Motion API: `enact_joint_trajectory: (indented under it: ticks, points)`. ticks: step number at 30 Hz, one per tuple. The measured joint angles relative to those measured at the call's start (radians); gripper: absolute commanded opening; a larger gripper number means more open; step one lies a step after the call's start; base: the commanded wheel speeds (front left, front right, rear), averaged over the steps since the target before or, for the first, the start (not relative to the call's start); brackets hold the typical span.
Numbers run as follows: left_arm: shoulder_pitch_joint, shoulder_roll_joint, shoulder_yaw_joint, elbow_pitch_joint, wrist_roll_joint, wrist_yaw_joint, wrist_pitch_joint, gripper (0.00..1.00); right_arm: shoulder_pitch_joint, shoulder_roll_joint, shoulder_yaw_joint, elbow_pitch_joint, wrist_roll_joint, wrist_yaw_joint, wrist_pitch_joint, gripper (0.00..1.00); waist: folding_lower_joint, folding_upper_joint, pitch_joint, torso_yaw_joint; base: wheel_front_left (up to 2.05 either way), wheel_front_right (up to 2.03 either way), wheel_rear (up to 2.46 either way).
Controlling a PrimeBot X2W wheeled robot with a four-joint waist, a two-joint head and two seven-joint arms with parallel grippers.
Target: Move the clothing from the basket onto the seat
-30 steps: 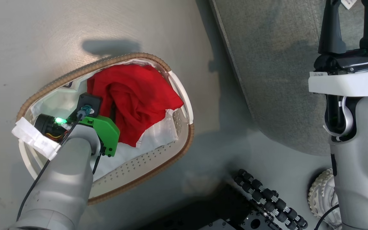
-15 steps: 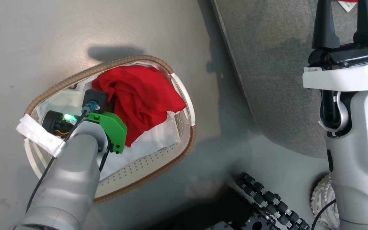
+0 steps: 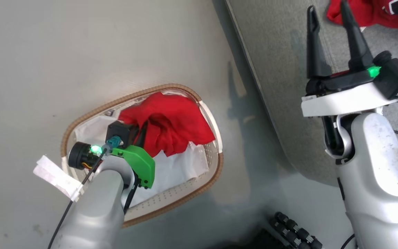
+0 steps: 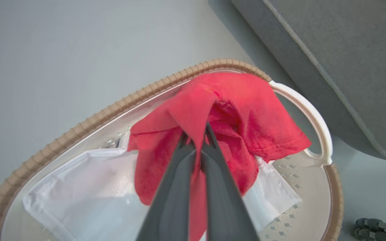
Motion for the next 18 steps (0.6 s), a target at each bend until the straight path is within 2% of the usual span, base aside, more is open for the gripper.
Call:
enact_joint_trajectory:
  ticks: [7,18]
  points:
    - [0.108,0.008,0.032,-0.166,0.0,0.0,0.0,0.0,0.062,0.001,0.039,0.059,-0.014,0.0,0.0,1.0,0.0,0.0,-0.122,0.049,0.0,0.0,0.0]
    - [0.255,-0.001,0.111,-0.478,0.026,0.0,0.0,0.0,0.186,0.0,0.043,0.117,-0.022,0.0,0.0,1.0,-0.0001,0.0,-0.306,0.139,0.0,0.0,0.0]
